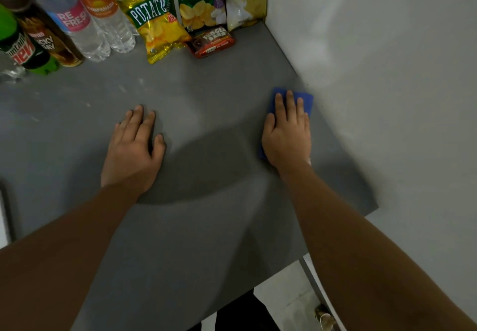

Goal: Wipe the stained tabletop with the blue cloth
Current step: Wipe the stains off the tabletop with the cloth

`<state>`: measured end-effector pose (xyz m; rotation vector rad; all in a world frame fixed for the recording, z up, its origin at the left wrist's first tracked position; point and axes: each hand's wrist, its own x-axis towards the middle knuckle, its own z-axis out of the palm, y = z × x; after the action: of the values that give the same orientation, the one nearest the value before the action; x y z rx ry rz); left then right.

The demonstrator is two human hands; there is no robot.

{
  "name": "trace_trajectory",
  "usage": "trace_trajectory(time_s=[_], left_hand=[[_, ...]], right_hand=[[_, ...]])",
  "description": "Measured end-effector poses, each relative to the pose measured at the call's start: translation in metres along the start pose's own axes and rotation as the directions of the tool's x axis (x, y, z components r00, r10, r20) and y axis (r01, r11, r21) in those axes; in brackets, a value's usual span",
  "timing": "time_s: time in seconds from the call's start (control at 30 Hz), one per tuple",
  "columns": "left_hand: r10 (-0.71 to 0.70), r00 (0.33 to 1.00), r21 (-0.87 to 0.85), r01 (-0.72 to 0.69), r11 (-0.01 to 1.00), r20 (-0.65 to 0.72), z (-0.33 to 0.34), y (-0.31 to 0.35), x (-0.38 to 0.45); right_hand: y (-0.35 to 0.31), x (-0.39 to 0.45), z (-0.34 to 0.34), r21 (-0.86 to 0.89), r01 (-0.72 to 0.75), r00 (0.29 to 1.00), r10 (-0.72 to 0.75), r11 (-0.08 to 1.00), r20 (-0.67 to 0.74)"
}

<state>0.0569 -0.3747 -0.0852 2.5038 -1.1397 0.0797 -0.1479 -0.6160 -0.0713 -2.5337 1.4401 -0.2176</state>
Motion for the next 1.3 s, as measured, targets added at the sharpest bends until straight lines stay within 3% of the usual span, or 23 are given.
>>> trace_trajectory(time_s=[0.37,0.53,0.7,0.97,1.17,1.3], left_hand=[[0.009,1.0,0.004,-0.009,1.0,0.027,0.0,0.002,0.0],[0.019,1.0,0.004,-0.019,1.0,0.012,0.002,0.0,-0.001],[0.022,1.0,-0.006,-0.022,1.0,-0.003,0.004,-0.002,0.0],[0.011,1.0,-0.025,-0.011,1.0,0.009,0.002,-0.003,0.0],[0.005,0.997,-0.044,-0.002,0.999,0.072,-0.008,0.002,-0.001],[-0.015,0.994,-0.046,0.02,0.999,0.111,-0.016,0.006,0.002]], right_hand=[[0.01,-0.094,-0.007,-0.049,-0.128,0.992,0.129,0.991,0.015],[-0.014,-0.095,0.004,-0.067,0.046,0.995,-0.04,0.997,0.087],[-0.012,-0.054,0.001,-0.01,0.081,0.996,-0.08,0.997,0.04],[0.017,-0.042,-0.011,-0.028,-0.027,0.999,0.029,0.999,0.046],[0.039,-0.087,-0.021,-0.061,-0.131,0.987,0.136,0.99,0.08],[0.025,-0.133,-0.018,-0.079,-0.115,0.991,0.12,0.99,0.059]])
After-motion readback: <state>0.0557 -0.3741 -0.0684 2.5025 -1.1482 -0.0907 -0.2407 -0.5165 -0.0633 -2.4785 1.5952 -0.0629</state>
